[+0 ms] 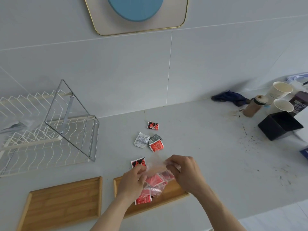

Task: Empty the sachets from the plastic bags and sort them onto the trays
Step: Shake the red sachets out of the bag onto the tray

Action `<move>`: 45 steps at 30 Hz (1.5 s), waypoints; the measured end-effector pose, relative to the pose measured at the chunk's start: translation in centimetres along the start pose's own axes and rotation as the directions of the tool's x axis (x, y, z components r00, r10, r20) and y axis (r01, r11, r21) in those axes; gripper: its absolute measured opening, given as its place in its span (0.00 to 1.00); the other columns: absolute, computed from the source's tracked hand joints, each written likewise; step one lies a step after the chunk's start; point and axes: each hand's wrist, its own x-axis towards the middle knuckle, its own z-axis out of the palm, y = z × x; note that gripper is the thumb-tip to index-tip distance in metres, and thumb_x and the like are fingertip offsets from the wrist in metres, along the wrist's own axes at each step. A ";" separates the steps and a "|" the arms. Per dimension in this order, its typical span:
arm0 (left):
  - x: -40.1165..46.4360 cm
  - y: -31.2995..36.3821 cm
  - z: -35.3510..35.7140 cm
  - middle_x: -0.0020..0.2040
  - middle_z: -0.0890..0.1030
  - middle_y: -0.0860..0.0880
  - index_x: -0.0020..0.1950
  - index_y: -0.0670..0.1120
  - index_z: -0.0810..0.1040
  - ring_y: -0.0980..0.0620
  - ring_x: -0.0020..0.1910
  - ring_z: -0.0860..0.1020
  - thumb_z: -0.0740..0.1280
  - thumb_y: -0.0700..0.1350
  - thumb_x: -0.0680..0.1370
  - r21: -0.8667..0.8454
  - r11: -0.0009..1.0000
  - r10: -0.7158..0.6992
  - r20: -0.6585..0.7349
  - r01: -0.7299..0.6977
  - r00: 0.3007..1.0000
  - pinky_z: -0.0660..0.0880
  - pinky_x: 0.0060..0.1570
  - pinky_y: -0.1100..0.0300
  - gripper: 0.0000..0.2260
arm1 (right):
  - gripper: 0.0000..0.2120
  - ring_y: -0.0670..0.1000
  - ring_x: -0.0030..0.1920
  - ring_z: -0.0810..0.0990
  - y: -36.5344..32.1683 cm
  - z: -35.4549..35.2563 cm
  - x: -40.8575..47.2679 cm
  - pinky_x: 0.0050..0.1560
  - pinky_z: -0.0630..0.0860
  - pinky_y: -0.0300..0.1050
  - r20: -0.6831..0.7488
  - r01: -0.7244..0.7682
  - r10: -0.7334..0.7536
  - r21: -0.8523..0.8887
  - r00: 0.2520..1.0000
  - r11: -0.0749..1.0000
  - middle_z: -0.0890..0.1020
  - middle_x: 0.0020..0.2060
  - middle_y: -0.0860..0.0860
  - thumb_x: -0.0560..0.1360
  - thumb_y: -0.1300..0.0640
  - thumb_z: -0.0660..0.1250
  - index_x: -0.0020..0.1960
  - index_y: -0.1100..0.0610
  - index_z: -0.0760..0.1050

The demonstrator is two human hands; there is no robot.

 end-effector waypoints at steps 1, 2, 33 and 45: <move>0.1 0.0 0.0 0.55 0.79 0.60 0.59 0.52 0.77 0.57 0.58 0.80 0.65 0.45 0.81 0.003 1.000 0.005 -0.006 -0.005 1.000 0.72 0.45 0.71 0.08 | 0.05 0.44 0.47 0.85 -0.2 -0.2 0.1 0.48 0.81 0.48 -0.009 0.017 -0.017 0.005 1.000 1.000 0.88 0.43 0.39 0.75 0.56 0.71 0.48 0.48 0.84; 0.2 0.0 0.1 0.55 0.81 0.58 0.58 0.53 0.77 0.56 0.56 0.81 0.65 0.47 0.81 -0.001 1.000 0.010 -0.007 -0.010 1.000 0.73 0.44 0.69 0.06 | 0.04 0.45 0.47 0.85 -0.3 -0.4 0.1 0.47 0.81 0.47 -0.024 0.031 -0.031 0.019 0.999 0.999 0.88 0.43 0.40 0.75 0.56 0.71 0.48 0.48 0.83; -0.3 0.9 0.4 0.67 0.78 0.54 0.72 0.52 0.69 0.52 0.66 0.76 0.61 0.45 0.82 0.021 0.999 -0.046 0.061 0.045 0.997 0.74 0.61 0.58 0.17 | 0.07 0.52 0.33 0.74 1.3 0.8 -1.2 0.36 0.72 0.47 -0.020 -0.086 0.085 -0.071 0.996 0.994 0.76 0.30 0.44 0.76 0.55 0.69 0.39 0.51 0.78; -0.5 1.8 -0.4 0.44 0.80 0.64 0.45 0.57 0.73 0.61 0.50 0.81 0.63 0.47 0.81 -0.083 0.996 -0.021 -0.014 0.020 1.000 0.74 0.42 0.70 0.06 | 0.07 0.50 0.36 0.79 1.0 -1.2 -0.5 0.38 0.75 0.45 0.008 -0.090 0.090 0.056 0.996 0.994 0.83 0.34 0.45 0.77 0.59 0.69 0.44 0.48 0.80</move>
